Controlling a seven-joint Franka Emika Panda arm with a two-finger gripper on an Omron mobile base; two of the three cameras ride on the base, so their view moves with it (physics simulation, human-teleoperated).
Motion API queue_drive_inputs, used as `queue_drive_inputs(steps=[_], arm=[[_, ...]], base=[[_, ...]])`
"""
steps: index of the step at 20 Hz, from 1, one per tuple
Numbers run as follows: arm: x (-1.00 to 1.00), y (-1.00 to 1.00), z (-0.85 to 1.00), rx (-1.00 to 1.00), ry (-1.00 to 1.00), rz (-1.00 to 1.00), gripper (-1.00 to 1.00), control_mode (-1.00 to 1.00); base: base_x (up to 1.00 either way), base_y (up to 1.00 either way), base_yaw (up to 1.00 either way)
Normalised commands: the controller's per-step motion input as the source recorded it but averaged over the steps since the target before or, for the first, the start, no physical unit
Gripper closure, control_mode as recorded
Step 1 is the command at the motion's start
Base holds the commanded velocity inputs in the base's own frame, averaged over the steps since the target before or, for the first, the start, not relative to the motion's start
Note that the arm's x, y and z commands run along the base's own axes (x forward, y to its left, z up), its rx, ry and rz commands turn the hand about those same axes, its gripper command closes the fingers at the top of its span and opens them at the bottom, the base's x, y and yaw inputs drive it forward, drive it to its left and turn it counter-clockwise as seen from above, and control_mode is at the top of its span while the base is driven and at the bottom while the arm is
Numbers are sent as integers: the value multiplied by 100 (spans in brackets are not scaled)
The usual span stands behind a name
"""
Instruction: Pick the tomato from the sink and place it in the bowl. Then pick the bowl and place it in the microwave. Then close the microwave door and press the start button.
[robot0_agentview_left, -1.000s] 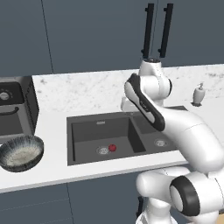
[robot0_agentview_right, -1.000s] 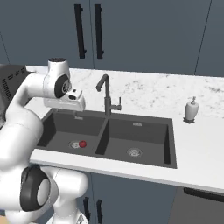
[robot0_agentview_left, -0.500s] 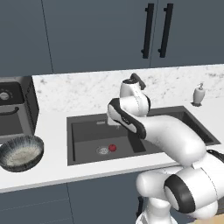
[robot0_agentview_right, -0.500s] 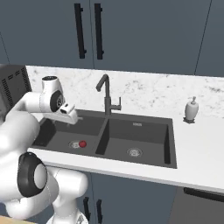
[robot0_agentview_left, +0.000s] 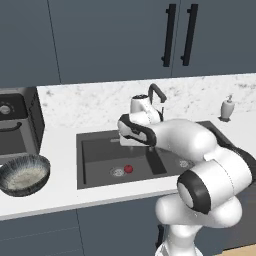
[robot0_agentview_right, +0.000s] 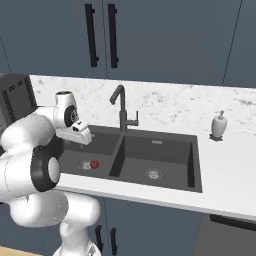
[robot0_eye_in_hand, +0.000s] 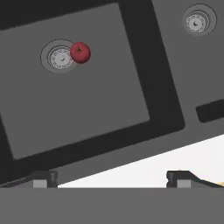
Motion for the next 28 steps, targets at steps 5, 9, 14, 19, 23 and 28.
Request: queue_drive_inputs(steps=[5,9,14,19,23,28], arm=[[37,0,-84,-16,12,0,-100,-100],[27,-1,-71,-9,4,1,-100,-100],[40,-12,-44,1,0,10,-100,-100],[45,0,-57,0,0,15,-100,-100],[28,0,-64,0,4,5,-100,-100],[38,7,-66,0,3,2,-100,-100]], base=[[0,0,0],[0,0,0],[0,0,0],[0,0,0],[0,0,0],[0,0,0]])
